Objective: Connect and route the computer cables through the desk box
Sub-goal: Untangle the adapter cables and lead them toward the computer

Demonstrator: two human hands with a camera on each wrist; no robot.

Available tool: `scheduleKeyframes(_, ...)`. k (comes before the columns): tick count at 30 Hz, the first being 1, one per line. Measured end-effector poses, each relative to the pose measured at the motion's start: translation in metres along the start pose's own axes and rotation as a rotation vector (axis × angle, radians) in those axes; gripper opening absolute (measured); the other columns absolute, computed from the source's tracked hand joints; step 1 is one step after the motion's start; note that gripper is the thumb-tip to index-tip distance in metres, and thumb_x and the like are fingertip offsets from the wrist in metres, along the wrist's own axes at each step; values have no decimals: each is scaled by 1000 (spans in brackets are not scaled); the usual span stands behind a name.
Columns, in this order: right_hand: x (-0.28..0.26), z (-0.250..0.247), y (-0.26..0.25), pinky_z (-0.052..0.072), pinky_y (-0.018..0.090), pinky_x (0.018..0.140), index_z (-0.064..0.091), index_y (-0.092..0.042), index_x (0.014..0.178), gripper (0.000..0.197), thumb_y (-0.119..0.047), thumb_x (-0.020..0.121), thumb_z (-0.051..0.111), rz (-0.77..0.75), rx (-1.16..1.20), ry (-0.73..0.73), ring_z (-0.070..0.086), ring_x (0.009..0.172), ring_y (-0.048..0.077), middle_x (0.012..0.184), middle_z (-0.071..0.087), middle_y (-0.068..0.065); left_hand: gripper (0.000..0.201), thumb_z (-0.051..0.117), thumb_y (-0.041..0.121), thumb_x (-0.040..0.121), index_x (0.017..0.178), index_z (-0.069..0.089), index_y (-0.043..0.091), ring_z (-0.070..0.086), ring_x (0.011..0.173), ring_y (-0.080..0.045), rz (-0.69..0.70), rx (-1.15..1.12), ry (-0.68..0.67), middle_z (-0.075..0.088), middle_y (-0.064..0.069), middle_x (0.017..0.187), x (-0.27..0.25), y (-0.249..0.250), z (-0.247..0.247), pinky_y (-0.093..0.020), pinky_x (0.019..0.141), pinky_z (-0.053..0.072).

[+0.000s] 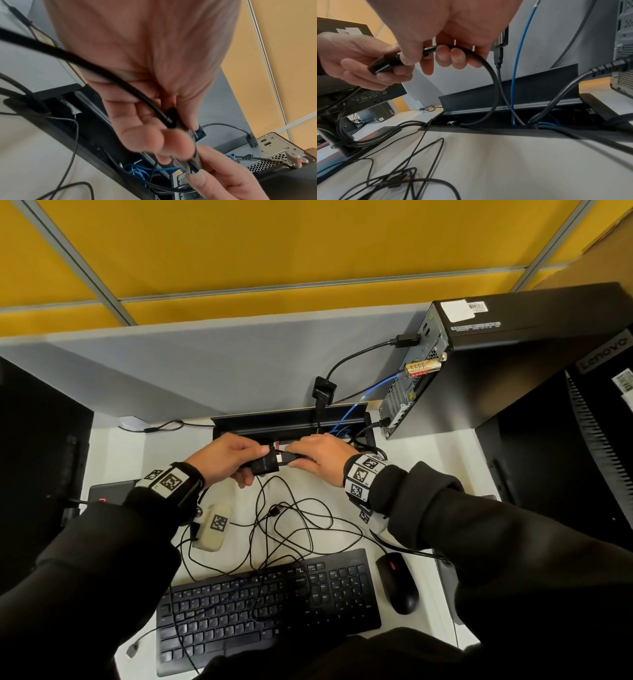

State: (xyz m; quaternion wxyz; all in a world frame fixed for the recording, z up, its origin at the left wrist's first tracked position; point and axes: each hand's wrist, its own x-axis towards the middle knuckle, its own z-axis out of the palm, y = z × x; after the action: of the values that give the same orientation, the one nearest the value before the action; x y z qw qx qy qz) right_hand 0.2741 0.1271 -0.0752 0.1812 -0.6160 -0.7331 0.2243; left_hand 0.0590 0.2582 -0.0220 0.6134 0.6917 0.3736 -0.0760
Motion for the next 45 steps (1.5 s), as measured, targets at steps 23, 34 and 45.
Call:
scheduleKeyframes(23, 6, -1, -7, 54, 40, 80, 65, -28, 117, 25, -42, 101, 52, 69, 192, 26, 62, 89, 11, 97, 67, -8, 60, 96, 9, 63, 109, 73, 40, 70, 103, -12, 210, 151, 396, 69, 10, 112, -9, -11, 20, -39, 101, 55)
scheduleKeyframes(34, 9, -4, -9, 54, 38, 77, 64, -28, 110, 18, -38, 103, 52, 86, 208, 74, 60, 84, 8, 91, 65, -10, 57, 93, 7, 66, 112, 72, 34, 71, 102, -12, 199, 124, 444, 75, 8, 106, -12, -8, 12, -37, 102, 54)
scheduleKeyframes(45, 8, -5, -9, 54, 38, 72, 63, -27, 116, 25, -43, 102, 49, 63, 8, 20, 60, 81, 14, 90, 65, -7, 58, 94, 12, 66, 117, 73, 30, 64, 92, 2, 254, 415, 470, 71, 13, 105, -16, 0, 12, -11, 86, 46)
